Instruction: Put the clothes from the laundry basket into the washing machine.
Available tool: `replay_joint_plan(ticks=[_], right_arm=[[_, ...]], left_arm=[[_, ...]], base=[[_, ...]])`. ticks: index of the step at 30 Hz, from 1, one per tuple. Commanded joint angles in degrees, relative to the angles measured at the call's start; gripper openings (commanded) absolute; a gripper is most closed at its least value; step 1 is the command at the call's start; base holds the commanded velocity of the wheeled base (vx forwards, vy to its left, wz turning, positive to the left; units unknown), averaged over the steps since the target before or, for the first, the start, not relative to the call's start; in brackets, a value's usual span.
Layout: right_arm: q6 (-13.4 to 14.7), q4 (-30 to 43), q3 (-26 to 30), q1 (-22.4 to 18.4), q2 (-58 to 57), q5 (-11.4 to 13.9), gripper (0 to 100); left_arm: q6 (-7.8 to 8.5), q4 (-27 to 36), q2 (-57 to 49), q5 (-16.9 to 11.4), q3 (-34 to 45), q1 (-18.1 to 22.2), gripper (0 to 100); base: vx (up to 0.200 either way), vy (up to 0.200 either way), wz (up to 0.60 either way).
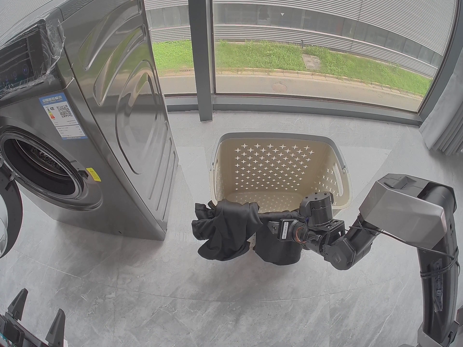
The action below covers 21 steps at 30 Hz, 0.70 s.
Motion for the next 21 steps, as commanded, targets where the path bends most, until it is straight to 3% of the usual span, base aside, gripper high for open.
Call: replay_joint_plan(ticks=[1,11,21], right_arm=[[-0.20,-1.43,-0.79,-0.14,1.04,0.07,0],[0.15,-1.87,0.88,-0.05,0.68,0.16,0],[-0.56,-7.31,14.85,0.92,-14.26,1.04,0]], left_arm=[[-0.04,-0.01,-0.84,-0.02,0.75,0.00,100],[-0.04,-0.01,-0.84,-0.02,0.75,0.00,100],[-0.13,-0.01,-0.84,-0.02,0.75,0.00,100]], base=[[0.000,0.000,0.00],[0.000,0.000,0.00],[0.000,0.000,0.00]])
